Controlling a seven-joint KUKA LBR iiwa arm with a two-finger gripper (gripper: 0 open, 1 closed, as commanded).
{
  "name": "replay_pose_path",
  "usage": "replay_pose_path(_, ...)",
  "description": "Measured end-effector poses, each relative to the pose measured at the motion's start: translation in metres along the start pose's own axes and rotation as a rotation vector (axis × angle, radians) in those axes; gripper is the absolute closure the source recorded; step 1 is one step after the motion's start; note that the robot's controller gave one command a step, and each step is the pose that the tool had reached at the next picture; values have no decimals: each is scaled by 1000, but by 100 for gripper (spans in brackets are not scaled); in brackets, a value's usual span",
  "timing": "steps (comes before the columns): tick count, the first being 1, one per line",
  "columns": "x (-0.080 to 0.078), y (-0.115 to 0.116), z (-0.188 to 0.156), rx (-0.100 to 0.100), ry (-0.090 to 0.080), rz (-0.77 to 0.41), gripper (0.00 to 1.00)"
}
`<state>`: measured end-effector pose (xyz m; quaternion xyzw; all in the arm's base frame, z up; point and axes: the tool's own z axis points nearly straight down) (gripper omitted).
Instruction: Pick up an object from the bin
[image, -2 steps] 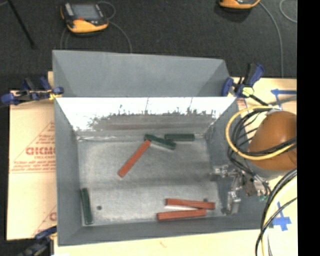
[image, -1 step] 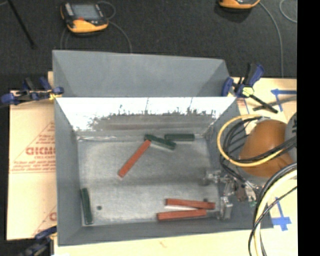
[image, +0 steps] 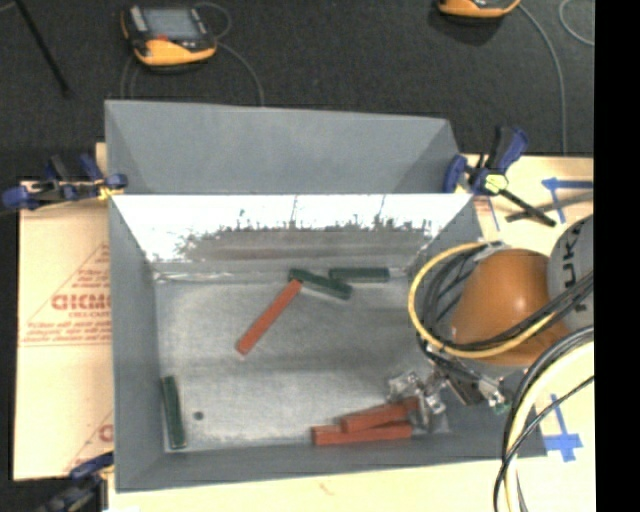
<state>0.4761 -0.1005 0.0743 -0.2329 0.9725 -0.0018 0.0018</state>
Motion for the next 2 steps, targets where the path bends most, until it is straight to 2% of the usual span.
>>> replay_pose_path(1, 0, 0, 0, 0, 0, -2, 100)
replay_pose_path(2, 9, -26, -198, 4, -7, 3, 100)
